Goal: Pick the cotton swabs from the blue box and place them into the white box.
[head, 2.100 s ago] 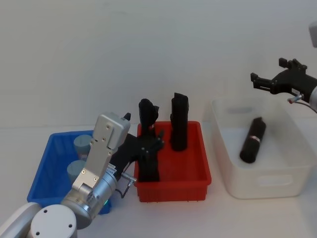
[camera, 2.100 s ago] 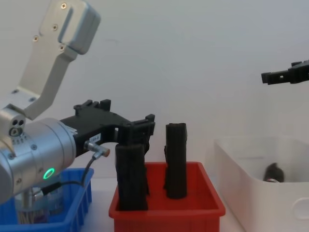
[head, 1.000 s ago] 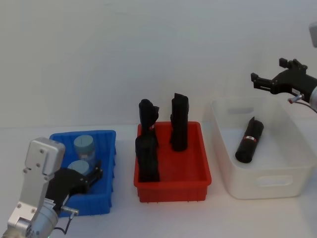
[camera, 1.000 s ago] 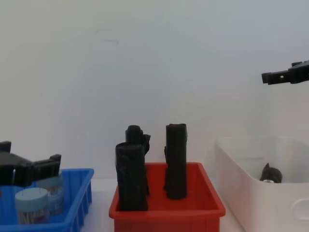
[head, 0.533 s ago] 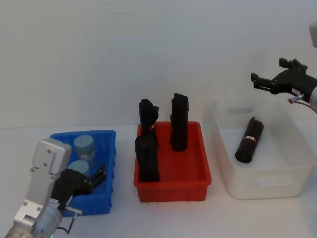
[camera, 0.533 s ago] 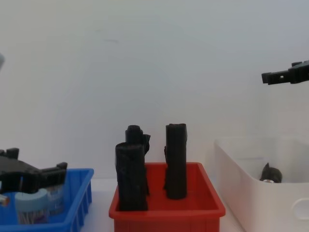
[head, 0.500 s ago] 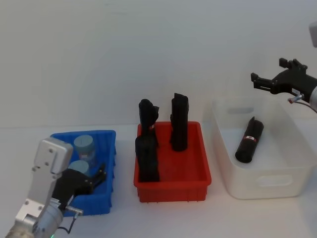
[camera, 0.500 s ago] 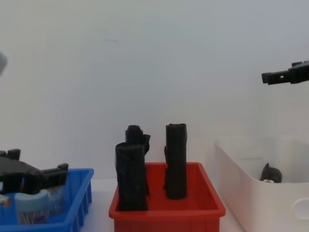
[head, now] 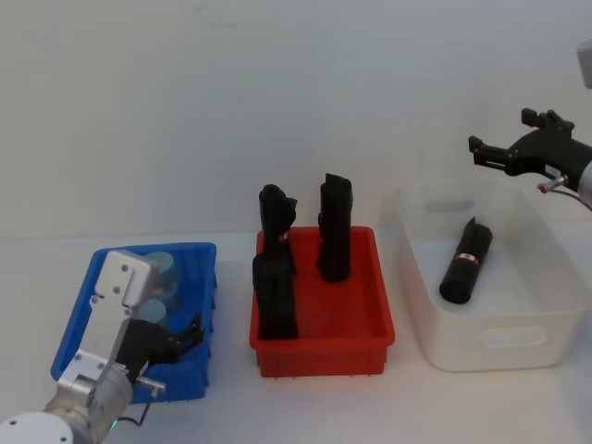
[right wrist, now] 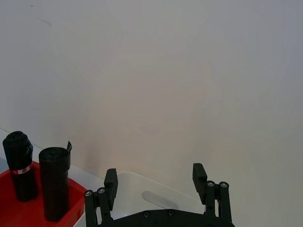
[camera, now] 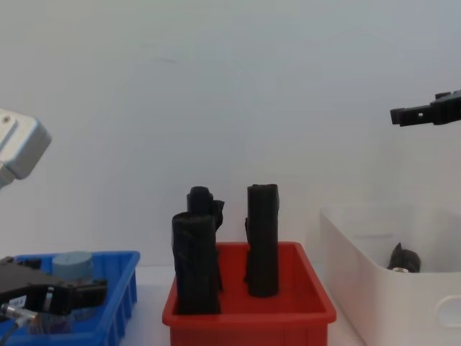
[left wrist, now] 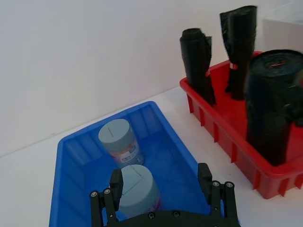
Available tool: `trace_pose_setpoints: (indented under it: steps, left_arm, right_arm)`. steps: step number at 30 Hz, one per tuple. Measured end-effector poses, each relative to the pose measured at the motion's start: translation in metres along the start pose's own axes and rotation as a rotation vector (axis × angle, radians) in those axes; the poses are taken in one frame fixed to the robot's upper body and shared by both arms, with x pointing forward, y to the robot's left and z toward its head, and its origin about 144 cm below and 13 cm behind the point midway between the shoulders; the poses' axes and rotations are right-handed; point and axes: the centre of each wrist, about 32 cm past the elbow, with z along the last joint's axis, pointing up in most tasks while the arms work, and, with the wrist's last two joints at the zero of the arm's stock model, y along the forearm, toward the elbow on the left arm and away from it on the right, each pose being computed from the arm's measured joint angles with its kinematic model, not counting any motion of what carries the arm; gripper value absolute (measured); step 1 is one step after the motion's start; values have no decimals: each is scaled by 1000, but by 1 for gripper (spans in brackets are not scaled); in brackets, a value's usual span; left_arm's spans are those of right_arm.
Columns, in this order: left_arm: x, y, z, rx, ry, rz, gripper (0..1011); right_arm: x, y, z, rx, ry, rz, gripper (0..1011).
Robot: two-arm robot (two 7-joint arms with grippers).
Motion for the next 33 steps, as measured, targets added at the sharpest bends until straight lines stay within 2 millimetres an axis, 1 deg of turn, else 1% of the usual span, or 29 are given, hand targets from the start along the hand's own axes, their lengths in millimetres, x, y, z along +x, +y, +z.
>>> trace_pose_setpoints:
  steps: [7, 17, 33]
  left_arm:
    - [4, -10, -3, 21, 15, 54, 1003]
    - [10, -14, -5, 15, 25, 126, 1003]
    - [15, -20, -8, 49, 88, 111, 1003]
  right_arm:
    - [0, 0, 0, 0, 0, 0, 1002]
    - [0, 0, 0, 0, 0, 0, 1002]
    - [0, 0, 0, 0, 0, 0, 1002]
